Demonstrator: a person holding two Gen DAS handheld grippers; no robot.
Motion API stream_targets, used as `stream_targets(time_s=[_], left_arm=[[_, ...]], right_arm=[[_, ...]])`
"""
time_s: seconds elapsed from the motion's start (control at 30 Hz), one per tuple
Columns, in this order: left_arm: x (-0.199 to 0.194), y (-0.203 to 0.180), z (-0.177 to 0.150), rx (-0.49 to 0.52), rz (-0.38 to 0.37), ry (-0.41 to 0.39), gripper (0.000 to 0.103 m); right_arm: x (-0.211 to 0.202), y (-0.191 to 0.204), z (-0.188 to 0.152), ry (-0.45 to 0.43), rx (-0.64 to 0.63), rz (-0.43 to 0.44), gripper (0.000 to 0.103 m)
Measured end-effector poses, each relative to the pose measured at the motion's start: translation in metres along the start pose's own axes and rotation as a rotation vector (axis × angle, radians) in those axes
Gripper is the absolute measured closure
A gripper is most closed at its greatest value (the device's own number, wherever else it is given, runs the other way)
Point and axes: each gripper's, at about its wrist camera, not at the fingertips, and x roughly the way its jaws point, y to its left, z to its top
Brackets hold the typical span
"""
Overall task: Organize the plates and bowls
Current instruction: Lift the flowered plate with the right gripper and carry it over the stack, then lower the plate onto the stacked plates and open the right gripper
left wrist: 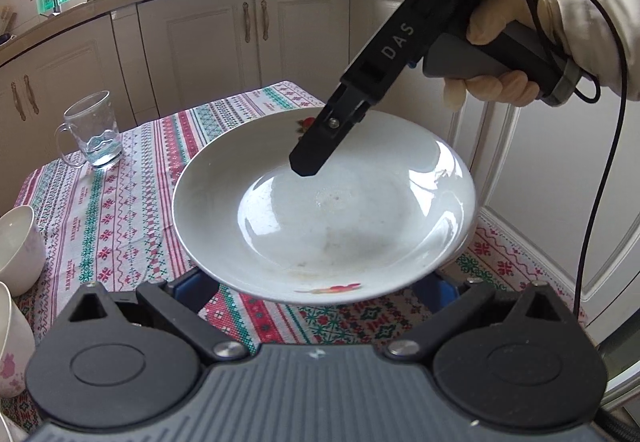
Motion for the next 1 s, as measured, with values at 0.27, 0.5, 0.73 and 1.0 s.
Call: stream_targets(time_s=[0.27,0.5,0.73,1.0], left_arm=[[0.008,-0.007,0.003,0.016,-0.029,0.022,0.002],[0.015,-0.008,0.005,0.024,-0.052,0.035,0.002],[0.018,-0.008,0.005,0.026,-0.067,0.038,0.002],[0.021,-0.007,0.006,0.034,-0.095,0.042,0.002]], right_arm=[[-0.004,-0.01,-0.016,-0.004,0.03,-0.017,0.01],[-0.005,-0.017,-0.025,-0.004,0.048,-0.026,0.01],[-0.002,-0.024,-0.031,0.001,0.063,-0.037,0.01],[0.004,-0.031,-0.031,0.011,0.075,-0.052,0.01]])
